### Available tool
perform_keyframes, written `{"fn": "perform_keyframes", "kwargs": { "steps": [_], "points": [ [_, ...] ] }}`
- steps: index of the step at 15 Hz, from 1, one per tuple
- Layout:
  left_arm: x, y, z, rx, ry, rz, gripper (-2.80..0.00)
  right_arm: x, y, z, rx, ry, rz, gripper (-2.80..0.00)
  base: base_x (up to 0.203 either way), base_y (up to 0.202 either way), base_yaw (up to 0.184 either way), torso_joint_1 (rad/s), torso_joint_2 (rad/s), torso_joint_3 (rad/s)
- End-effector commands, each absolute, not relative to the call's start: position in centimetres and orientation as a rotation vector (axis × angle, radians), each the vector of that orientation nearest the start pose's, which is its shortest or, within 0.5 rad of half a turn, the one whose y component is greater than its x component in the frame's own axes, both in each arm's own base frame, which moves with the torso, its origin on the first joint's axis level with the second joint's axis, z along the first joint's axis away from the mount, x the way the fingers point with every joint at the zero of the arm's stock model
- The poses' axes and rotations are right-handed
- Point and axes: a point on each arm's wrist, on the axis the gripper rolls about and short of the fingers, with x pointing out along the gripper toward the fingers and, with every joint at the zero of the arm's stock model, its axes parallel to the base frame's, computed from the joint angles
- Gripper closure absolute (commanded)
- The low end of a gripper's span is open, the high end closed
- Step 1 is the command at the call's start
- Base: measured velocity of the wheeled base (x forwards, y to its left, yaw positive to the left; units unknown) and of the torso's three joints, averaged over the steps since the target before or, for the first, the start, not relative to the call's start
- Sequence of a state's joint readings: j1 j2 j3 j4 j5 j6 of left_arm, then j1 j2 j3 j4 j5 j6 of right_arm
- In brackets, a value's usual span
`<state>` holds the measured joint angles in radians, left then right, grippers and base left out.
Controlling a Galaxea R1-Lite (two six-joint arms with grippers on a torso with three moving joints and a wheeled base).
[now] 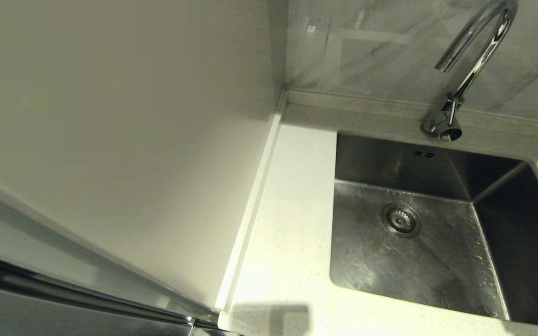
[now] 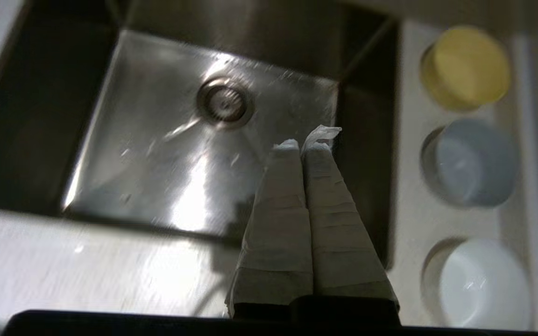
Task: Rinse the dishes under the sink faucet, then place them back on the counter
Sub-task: Put a bowl into the sink
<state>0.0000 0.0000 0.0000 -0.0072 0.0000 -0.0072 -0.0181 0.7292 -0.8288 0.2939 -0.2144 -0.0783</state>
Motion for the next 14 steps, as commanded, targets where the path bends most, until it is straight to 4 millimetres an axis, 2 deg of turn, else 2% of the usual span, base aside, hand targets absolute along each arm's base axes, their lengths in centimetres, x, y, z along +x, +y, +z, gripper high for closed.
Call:
{"fn": "perform_keyframes", "kwargs": {
  "steps": [1,4,6,7,9,12,14],
  "points": [
    [-2.3,0.0,7.5,-0.008,-0.005,0.0,0.0,14.3,-1.2,28.8,-0.179,0.36,-0.282,0.0,0.0,0.0,0.0,0.0,0.0,0.0],
    [-2.3,0.0,7.6,-0.008,-0.006,-0.001,0.0,21.0,-2.5,29.8,-0.306,0.402,-0.359,0.0,0.0,0.0,0.0,0.0,0.0,0.0],
    [-2.3,0.0,7.5,-0.008,-0.005,0.0,0.0,23.7,-5.3,31.6,-0.309,0.377,-0.465,0.0,0.0,0.0,0.0,0.0,0.0,0.0],
    [-2.3,0.0,7.5,-0.008,-0.005,0.0,0.0,24.5,-7.4,32.2,-0.299,0.377,-0.525,0.0,0.0,0.0,0.0,0.0,0.0,0.0],
    [-2.3,0.0,7.5,-0.008,-0.005,0.0,0.0,24.5,-11.1,32.6,-0.256,0.414,-0.567,0.0,0.0,0.0,0.0,0.0,0.0,0.0],
    [-2.3,0.0,7.5,-0.008,-0.005,0.0,0.0,22.3,-15.7,31.6,-0.114,0.518,-0.459,0.0,0.0,0.0,0.0,0.0,0.0,0.0],
    [-2.3,0.0,7.5,-0.008,-0.005,0.0,0.0,21.1,-17.7,30.9,0.026,0.587,-0.345,0.0,0.0,0.0,0.0,0.0,0.0,0.0]
  ]
}}
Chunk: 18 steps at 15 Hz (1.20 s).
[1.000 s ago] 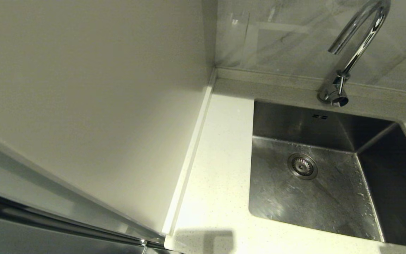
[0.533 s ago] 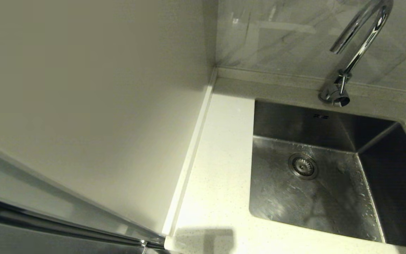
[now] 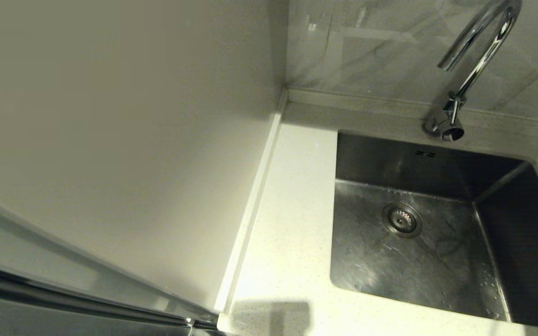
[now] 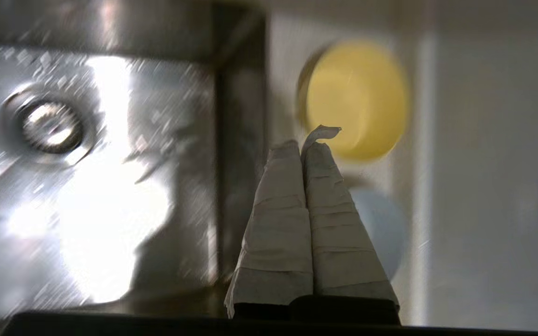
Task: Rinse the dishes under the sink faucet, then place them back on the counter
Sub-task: Put a bowl into the sink
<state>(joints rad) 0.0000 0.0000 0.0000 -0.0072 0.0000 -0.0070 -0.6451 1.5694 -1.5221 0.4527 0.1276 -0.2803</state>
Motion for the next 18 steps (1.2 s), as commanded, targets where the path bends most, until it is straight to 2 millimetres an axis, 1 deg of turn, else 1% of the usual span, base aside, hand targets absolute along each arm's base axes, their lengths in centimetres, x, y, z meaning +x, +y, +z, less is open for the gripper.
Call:
{"fn": "perform_keyframes", "kwargs": {
  "steps": [1,3,5,9,10,15,16,18],
  "points": [
    [-2.3,0.0,7.5,-0.008,-0.005,0.0,0.0,20.8,-18.5,30.5,0.112,0.624,-0.286,0.0,0.0,0.0,0.0,0.0,0.0,0.0],
    [-2.3,0.0,7.5,-0.008,-0.005,0.0,0.0,21.4,-20.3,29.6,0.252,0.661,-0.236,0.0,0.0,0.0,0.0,0.0,0.0,0.0],
    [-2.3,0.0,7.5,-0.008,-0.005,0.0,0.0,22.6,-22.1,28.8,0.342,0.668,-0.226,0.0,0.0,0.0,0.0,0.0,0.0,0.0],
    [-2.3,0.0,7.5,-0.008,-0.005,0.0,0.0,24.5,-25.1,28.6,0.353,0.636,-0.255,0.0,0.0,0.0,0.0,0.0,0.0,0.0],
    [-2.3,0.0,7.5,-0.008,-0.005,0.0,0.0,24.8,-25.5,28.6,0.345,0.63,-0.26,-2.8,0.0,0.0,0.0,0.0,0.0,0.0],
    [-2.3,0.0,7.5,-0.008,-0.005,0.0,0.0,25.2,-26.0,28.4,0.251,0.643,-0.255,-2.8,0.0,0.0,0.0,0.0,0.0,0.0],
    [-2.3,0.0,7.5,-0.008,-0.005,0.0,0.0,25.4,-26.1,28.0,0.249,0.651,-0.253,-2.8,0.0,0.0,0.0,0.0,0.0,0.0],
    [-2.3,0.0,7.5,-0.008,-0.005,0.0,0.0,25.8,-26.5,27.4,0.165,0.682,-0.233,-2.8,0.0,0.0,0.0,0.0,0.0,0.0]
  ]
}}
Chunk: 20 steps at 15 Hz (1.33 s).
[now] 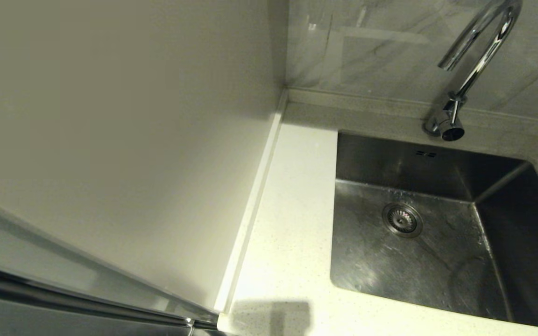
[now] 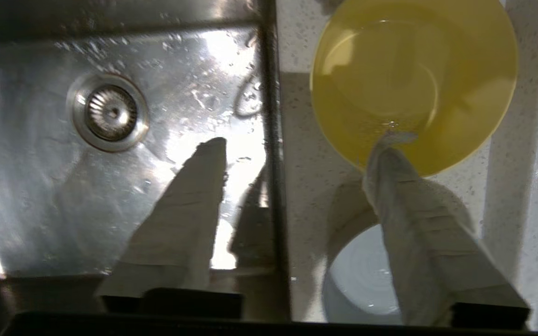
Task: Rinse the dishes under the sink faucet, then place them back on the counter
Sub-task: Put a bowl into the sink
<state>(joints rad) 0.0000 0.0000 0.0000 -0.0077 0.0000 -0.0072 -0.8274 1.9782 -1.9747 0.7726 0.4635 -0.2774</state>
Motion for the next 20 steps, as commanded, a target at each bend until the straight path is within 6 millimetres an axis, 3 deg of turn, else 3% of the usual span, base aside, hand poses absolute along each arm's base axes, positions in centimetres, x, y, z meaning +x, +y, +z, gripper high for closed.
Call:
{"fn": "perform_keyframes", "kwargs": {
  "steps": [1,5,9,20],
  "points": [
    [-2.3,0.0,7.5,-0.008,-0.005,0.0,0.0,26.1,-26.8,26.8,0.102,0.706,-0.213,-2.8,0.0,0.0,0.0,0.0,0.0,0.0],
    [-2.3,0.0,7.5,-0.008,-0.005,0.0,0.0,28.5,-28.1,24.7,-0.002,0.714,-0.227,-2.8,0.0,0.0,0.0,0.0,0.0,0.0],
    [-2.3,0.0,7.5,-0.008,-0.005,0.0,0.0,30.7,-27.6,23.1,-0.012,0.737,-0.19,-2.8,0.0,0.0,0.0,0.0,0.0,0.0],
    [-2.3,0.0,7.5,-0.008,-0.005,0.0,0.0,32.4,-27.9,21.4,-0.038,0.761,-0.224,-2.8,0.0,0.0,0.0,0.0,0.0,0.0]
  ]
}}
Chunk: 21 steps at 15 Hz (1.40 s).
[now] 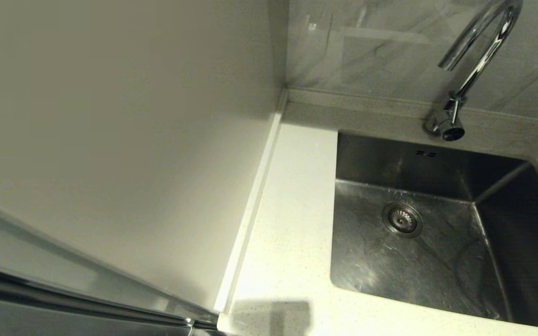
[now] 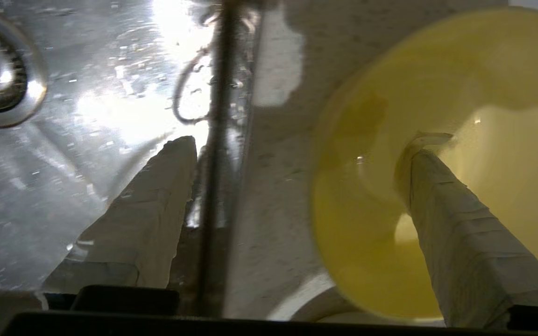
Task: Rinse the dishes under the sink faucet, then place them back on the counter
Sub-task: Put a bowl into the sink
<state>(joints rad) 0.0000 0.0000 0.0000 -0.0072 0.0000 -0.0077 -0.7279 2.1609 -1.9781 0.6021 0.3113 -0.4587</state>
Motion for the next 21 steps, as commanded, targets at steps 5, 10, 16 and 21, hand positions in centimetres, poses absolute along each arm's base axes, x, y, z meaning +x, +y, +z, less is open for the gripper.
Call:
{"fn": "perform_keyframes", "kwargs": {
  "steps": [5,10,16,21],
  "points": [
    [-2.3,0.0,7.5,-0.008,-0.005,0.0,0.0,32.3,-27.9,21.5,-0.037,0.763,-0.235,0.0,0.0,0.0,0.0,0.0,0.0,0.0],
    [-2.3,0.0,7.5,-0.008,-0.005,0.0,0.0,32.1,-27.8,21.9,-0.036,0.756,-0.237,0.0,0.0,0.0,0.0,0.0,0.0,0.0],
    [-2.3,0.0,7.5,-0.008,-0.006,-0.001,0.0,32.0,-24.1,24.1,-0.01,0.722,-0.195,0.0,0.0,0.0,0.0,0.0,0.0,0.0],
    [-2.3,0.0,7.5,-0.008,-0.005,0.0,0.0,30.8,-20.5,24.3,0.049,0.742,-0.114,0.0,0.0,0.0,0.0,0.0,0.0,0.0]
  ]
}}
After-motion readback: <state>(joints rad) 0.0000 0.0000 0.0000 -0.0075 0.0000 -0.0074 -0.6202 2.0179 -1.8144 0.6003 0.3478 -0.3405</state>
